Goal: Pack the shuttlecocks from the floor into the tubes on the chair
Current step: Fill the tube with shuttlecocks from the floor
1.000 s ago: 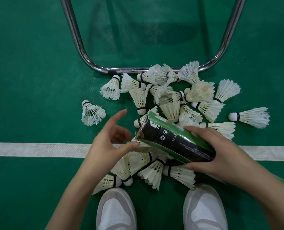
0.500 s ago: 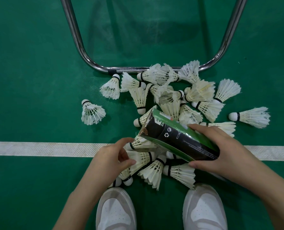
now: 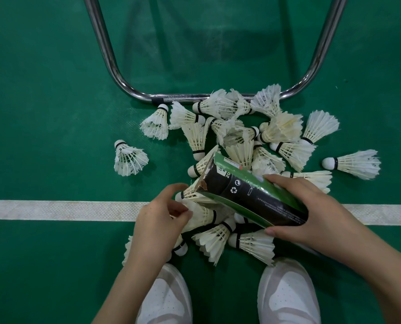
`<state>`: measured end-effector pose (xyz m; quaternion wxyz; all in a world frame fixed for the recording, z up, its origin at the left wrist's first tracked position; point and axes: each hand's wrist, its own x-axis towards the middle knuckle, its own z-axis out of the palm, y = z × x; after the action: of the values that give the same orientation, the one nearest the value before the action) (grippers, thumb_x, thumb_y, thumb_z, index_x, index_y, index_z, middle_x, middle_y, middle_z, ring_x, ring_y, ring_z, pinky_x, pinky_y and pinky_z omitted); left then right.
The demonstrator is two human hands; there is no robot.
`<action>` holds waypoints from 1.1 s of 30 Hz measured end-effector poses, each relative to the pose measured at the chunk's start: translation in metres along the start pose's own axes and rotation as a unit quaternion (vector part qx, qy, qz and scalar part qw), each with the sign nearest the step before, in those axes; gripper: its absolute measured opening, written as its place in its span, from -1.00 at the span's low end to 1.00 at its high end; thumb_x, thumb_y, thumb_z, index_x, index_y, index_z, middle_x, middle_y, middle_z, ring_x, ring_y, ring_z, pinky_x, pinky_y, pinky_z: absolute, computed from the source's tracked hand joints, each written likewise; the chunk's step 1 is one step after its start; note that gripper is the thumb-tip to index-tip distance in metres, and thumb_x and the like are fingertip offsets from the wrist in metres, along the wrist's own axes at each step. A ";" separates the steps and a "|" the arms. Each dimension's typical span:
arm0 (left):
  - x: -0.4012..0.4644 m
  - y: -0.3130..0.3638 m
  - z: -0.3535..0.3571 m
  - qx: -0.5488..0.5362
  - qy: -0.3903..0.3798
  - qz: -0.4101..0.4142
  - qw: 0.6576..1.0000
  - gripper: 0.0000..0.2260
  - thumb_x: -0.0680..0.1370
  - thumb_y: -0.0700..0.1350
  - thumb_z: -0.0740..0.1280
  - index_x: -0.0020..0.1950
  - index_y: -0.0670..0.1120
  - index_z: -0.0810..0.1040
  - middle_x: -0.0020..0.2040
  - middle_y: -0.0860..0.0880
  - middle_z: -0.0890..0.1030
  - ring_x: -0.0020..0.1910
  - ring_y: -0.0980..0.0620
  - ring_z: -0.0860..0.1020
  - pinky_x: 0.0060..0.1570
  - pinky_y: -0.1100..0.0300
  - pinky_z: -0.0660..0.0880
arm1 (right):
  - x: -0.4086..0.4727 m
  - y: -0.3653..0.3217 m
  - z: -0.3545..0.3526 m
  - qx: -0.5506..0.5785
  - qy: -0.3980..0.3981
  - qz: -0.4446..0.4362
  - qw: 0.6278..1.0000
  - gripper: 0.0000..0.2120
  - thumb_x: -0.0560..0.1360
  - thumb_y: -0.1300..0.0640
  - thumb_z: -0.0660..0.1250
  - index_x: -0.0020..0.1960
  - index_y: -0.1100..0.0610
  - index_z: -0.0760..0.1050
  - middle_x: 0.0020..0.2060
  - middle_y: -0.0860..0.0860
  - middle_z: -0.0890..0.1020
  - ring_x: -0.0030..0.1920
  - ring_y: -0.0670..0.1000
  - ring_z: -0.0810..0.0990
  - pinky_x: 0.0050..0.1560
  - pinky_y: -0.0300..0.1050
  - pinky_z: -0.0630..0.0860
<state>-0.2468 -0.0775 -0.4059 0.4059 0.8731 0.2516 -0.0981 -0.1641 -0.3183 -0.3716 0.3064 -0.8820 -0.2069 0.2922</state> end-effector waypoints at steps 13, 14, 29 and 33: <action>0.009 0.016 -0.059 -0.231 0.060 -0.059 0.969 -0.63 0.41 -0.21 0.46 0.12 0.13 0.53 -0.25 0.07 0.69 -0.28 0.18 0.62 -0.27 0.44 0.42 | 0.002 0.001 0.000 -0.002 0.001 0.002 1.000 -0.27 0.20 -0.15 0.50 0.11 -0.55 0.09 0.06 -0.45 0.29 0.02 -0.29 0.38 -0.01 -0.39 0.33; 0.010 0.017 -0.065 -0.243 0.073 -0.055 0.966 -0.63 0.40 -0.22 0.46 0.11 0.13 0.54 -0.25 0.06 0.69 -0.29 0.19 0.61 -0.25 0.44 0.42 | 0.001 0.000 0.000 -0.003 0.000 0.002 1.000 -0.27 0.20 -0.16 0.50 0.11 -0.55 0.09 0.06 -0.46 0.29 0.02 -0.30 0.39 -0.01 -0.40 0.34; 0.001 0.045 -0.054 -0.341 0.017 -0.023 0.940 -0.60 0.34 -0.22 0.45 0.13 0.06 0.54 -0.23 0.00 0.70 -0.26 0.20 0.63 -0.29 0.49 0.45 | 0.002 -0.003 0.007 -0.002 -0.012 -0.004 1.000 -0.26 0.22 -0.16 0.50 0.12 -0.57 0.08 0.07 -0.40 0.32 0.10 -0.37 0.36 0.02 -0.33 0.41; 0.001 0.044 -0.043 -0.348 -0.006 -0.029 0.937 -0.64 0.38 -0.17 0.43 0.13 0.09 0.52 -0.20 0.01 0.69 -0.22 0.22 0.63 -0.29 0.53 0.44 | 0.002 -0.002 0.009 -0.006 -0.014 -0.006 1.000 -0.26 0.22 -0.15 0.50 0.14 -0.55 0.07 0.06 -0.37 0.33 0.11 -0.37 0.34 0.02 -0.31 0.43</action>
<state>-0.2244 -0.0691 -0.3491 0.6826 0.6692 0.2930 -0.0216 -0.1687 -0.3118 -0.3763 0.3000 -0.8785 -0.2182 0.3011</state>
